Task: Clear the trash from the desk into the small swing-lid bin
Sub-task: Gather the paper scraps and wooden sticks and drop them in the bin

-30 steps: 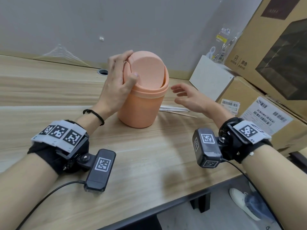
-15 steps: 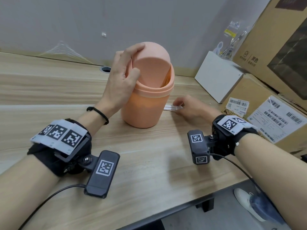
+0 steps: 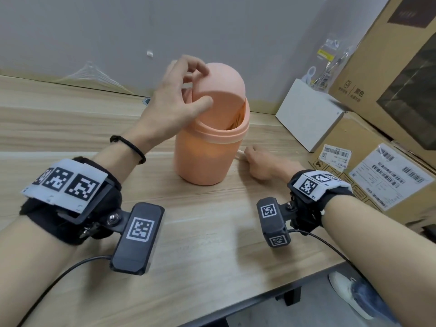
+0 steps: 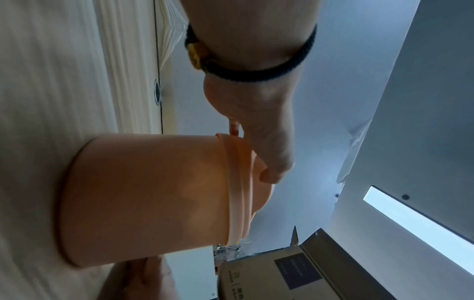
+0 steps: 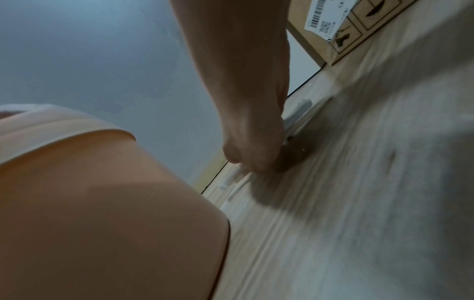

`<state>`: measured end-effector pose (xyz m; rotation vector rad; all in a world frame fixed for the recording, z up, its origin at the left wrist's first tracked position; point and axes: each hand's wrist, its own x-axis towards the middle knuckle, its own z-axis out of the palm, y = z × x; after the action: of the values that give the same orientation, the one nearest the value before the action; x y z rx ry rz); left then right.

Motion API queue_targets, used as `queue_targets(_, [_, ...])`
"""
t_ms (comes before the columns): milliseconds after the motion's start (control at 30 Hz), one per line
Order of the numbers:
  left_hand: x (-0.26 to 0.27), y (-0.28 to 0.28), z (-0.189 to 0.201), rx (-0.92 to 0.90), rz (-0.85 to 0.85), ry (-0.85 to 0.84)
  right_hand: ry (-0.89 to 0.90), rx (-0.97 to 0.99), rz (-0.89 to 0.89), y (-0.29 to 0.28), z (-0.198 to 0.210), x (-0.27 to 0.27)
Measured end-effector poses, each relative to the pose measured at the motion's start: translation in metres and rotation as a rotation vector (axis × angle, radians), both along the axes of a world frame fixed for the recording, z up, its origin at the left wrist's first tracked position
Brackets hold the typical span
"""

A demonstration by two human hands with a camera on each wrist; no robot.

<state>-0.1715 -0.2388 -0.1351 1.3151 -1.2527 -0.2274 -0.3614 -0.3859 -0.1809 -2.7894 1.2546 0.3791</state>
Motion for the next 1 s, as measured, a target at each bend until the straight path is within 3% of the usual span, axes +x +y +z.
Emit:
queue_targets(167, [0.005, 0.0, 0.005, 0.014, -0.018, -0.021, -0.301, 0.096, -0.092, -0.002, -0.001, -0.005])
queue_targets(433, [0.004, 0.005, 0.008, 0.038, 0.052, -0.116, -1.273, 0.311, -0.383, 0.001, 0.051, 0.024])
queue_targets(567, [-0.003, 0.006, 0.005, 0.013, 0.173, -0.165, -1.634, 0.454, -0.297, 0.018, 0.097, 0.04])
queue_targets(833, [-0.009, 0.011, 0.006, 0.012, 0.268, -0.225, -1.808, 0.543, 0.019, 0.063, 0.134, 0.057])
queue_targets(1000, [-0.008, 0.013, 0.006, 0.024, 0.266, -0.253, -1.679, 0.42, -0.103, 0.062, 0.109, 0.063])
